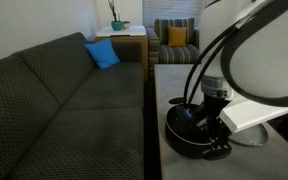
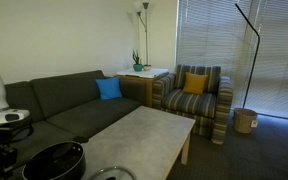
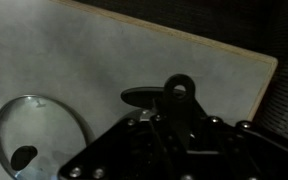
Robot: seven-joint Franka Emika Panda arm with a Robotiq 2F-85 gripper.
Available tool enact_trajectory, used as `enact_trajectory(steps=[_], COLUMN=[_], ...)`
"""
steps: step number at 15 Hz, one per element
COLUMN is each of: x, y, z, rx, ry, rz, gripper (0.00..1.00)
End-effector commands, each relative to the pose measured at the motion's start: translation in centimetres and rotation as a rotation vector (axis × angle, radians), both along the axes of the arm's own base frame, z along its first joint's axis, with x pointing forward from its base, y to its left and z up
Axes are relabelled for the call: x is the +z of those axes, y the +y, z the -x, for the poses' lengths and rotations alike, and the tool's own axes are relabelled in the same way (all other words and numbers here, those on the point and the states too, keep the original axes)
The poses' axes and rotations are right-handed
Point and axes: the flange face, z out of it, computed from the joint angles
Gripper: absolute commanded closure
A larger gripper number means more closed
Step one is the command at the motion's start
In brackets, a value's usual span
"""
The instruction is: Move the serving spoon from the pot to the table
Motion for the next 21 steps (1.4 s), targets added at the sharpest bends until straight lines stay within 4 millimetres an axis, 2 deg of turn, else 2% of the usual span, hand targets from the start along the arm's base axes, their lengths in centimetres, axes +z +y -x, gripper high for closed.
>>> enact_trajectory(steps=[1, 7, 11, 16, 21], x=[2.7, 4.8, 5.4, 5.6, 6.0], y=[-0.9, -2.2, -3.5, -6.5, -8.8], z=[1.8, 4.5, 6.8, 9.3, 10.4], rx=[0.027, 0.145, 0.263, 0.425, 0.479], ry=[-0.031, 0.007, 0.065, 0.138, 0.118], rz=[0.013, -0.016, -0.034, -0.035, -0.024], gripper=[0.93, 0.93, 0.93, 0.93, 0.93])
